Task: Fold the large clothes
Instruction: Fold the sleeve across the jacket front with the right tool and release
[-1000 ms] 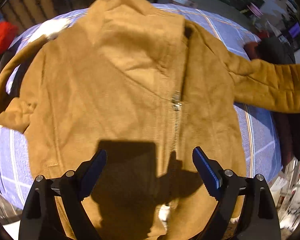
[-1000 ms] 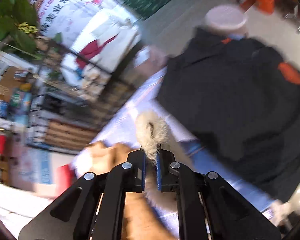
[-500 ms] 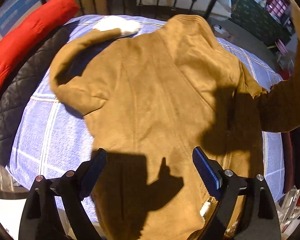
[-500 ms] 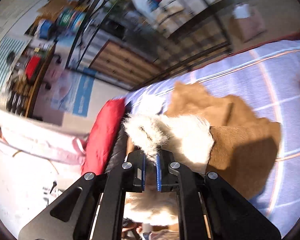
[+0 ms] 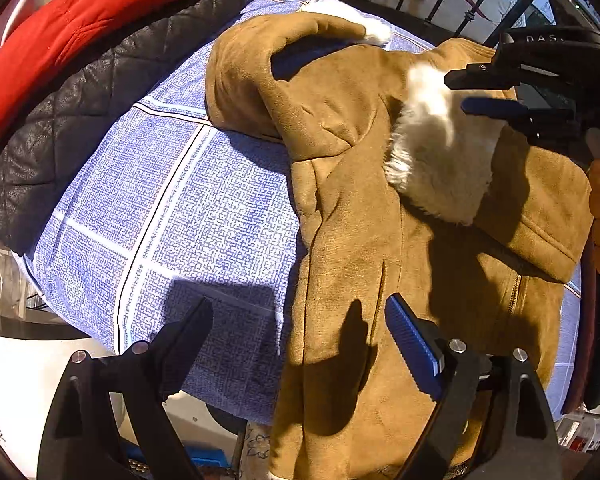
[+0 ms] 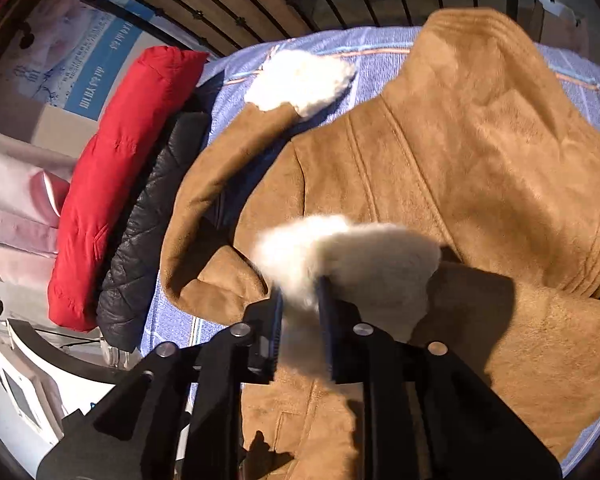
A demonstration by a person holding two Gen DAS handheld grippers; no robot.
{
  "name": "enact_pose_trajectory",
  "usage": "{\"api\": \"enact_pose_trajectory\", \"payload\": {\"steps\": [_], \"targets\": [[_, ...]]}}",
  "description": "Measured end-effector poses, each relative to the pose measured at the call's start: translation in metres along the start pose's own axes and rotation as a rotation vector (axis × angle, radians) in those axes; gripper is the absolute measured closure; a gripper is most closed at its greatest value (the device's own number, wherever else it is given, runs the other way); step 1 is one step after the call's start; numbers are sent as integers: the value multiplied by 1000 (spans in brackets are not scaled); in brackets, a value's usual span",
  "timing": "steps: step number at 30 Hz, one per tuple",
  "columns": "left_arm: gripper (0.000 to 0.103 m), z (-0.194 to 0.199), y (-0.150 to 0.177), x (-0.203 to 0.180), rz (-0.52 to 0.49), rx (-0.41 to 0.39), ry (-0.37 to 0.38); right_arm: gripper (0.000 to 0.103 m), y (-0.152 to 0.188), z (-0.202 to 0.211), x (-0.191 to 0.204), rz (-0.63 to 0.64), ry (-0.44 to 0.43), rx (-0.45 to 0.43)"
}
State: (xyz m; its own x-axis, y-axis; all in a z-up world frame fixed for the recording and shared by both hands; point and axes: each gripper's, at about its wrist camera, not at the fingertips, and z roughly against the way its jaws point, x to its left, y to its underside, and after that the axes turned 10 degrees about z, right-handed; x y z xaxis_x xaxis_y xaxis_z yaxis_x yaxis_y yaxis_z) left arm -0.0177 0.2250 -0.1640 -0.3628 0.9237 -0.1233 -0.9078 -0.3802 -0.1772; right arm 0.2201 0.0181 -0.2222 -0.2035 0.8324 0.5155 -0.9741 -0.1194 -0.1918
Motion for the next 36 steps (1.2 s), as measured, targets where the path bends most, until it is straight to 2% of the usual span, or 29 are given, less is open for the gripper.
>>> {"api": "enact_pose_trajectory", "payload": {"steps": [1,3,7,8,10,12,15,18,22,25,27,29,36], "targets": [[17,-2,-2,1,-1,2,2,47,1,2,-3,-30,-9,5],[17,-3,-5,-5,-12,1,8,46,2,20,-4,-36,-58,-39],[17,-4,-18,-32,-71,-15,39,45,10,70,-4,85,-31,-122],[17,-4,-21,-41,-94,-21,46,45,14,83,-8,120,6,-148],[17,-5,-27,-64,-154,-34,58,45,28,105,-23,159,143,-186],[17,-6,-31,-88,-217,-47,67,45,46,123,-46,173,243,-215],[17,-13,-37,-126,-311,-64,80,45,74,139,-78,175,350,-211],[17,-26,-43,-163,-398,-76,81,45,94,134,-101,195,403,-157],[17,-51,-54,-198,-468,-71,49,45,95,119,-125,187,432,-111],[17,-72,-64,-214,-466,-33,28,45,83,97,-140,164,465,-72],[11,-92,-71,-220,-456,7,-18,45,75,80,-152,151,505,-22],[7,-106,-78,-222,-432,32,-25,45,66,62,-165,131,523,33],[5,-127,-84,-227,-438,33,-48,36,49,35,-180,78,540,112]]}}
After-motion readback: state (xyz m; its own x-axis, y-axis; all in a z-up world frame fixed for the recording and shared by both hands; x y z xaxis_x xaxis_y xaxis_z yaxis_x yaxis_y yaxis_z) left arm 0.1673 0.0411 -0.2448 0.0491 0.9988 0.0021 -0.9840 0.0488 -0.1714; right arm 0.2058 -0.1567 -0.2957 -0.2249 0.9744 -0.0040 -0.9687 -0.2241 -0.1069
